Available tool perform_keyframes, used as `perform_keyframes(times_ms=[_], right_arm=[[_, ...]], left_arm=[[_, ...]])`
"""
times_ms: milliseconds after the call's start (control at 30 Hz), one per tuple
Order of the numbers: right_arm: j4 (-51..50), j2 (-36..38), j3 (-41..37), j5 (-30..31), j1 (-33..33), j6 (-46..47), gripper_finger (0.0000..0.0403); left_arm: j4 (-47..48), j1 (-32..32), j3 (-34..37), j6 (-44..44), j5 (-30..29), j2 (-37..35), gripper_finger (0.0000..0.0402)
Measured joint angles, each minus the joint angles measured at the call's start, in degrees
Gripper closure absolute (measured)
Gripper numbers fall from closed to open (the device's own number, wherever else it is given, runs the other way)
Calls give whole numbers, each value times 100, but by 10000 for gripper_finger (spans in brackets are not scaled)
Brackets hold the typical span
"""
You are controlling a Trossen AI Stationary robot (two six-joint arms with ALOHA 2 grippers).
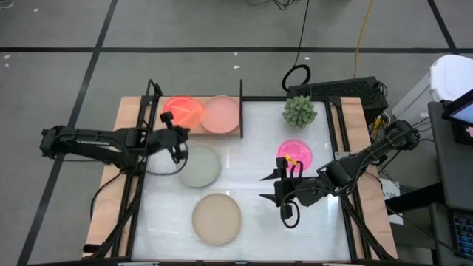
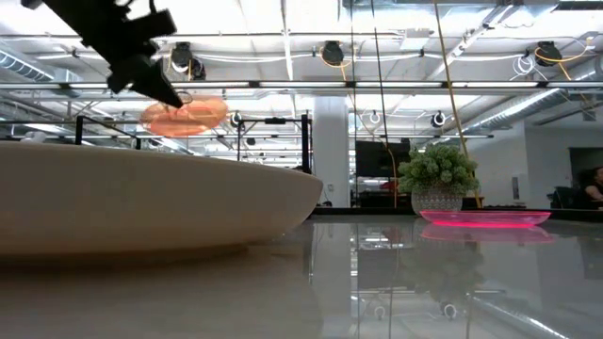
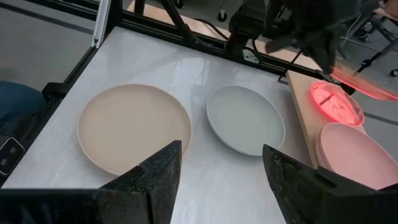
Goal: Place and stack plates onto a shelf
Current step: Stack the orange plate on the orange plate on the shelf
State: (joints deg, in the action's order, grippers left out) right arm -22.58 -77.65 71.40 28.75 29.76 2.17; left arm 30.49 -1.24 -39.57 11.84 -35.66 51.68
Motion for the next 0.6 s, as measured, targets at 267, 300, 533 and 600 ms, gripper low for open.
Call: perform_keyframes(times_ms=[267, 300, 533, 600], right_arm=[[1, 0, 0, 0, 0, -26, 197], [1, 0, 0, 0, 0, -26, 197], [1, 0, 0, -2, 0, -28, 197], [2, 0, 0, -2, 0, -28, 197]], left_arm=[[100, -1270, 2, -296, 322, 79, 396], [104, -1414, 5, -302, 351, 107, 396], [98, -2222, 7, -321, 621, 567, 394], [92, -2346, 7, -321, 746, 749, 391]])
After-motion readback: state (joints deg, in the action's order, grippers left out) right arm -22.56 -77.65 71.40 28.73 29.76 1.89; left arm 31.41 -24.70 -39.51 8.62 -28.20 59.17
